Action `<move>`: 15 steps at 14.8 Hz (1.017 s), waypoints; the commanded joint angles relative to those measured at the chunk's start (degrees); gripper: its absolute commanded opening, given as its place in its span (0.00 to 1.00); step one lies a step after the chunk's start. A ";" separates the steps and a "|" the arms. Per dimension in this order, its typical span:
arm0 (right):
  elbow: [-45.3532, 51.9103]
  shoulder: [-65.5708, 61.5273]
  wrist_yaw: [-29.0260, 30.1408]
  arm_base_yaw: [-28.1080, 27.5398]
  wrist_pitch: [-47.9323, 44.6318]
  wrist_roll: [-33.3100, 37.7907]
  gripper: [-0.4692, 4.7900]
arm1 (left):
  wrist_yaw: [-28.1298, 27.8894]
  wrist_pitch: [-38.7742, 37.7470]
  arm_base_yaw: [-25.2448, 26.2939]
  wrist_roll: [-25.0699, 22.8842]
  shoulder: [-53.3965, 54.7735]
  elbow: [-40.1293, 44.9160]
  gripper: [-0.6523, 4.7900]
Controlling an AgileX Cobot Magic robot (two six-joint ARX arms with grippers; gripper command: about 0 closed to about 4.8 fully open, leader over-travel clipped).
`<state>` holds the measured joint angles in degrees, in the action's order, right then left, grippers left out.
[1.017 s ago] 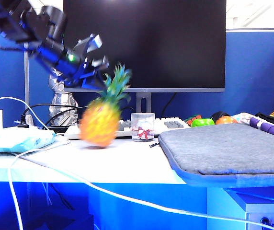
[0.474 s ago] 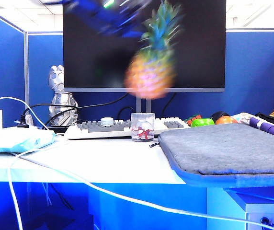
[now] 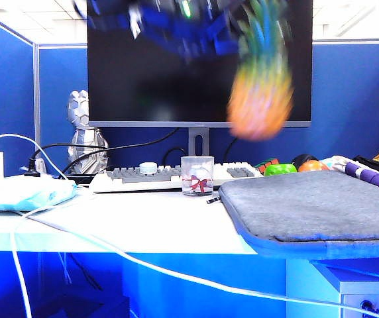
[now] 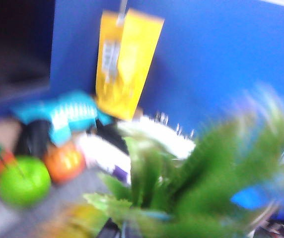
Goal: Pick up the pineapple and place it above the gray bag.
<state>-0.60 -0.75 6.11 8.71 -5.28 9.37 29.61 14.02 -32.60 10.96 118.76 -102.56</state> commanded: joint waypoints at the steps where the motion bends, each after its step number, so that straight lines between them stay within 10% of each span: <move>1: 0.52 -0.02 0.00 0.02 -0.87 -0.17 0.57 | 3.50 6.08 -1.27 3.76 3.56 -0.37 0.11; 15: 0.52 -0.04 -0.02 -0.02 -0.44 -0.24 0.57 | 5.14 9.64 -5.09 6.56 7.56 -0.39 0.11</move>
<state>-0.60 -0.75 6.11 8.71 -5.06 9.34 34.54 21.23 -37.69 16.80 125.97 -102.61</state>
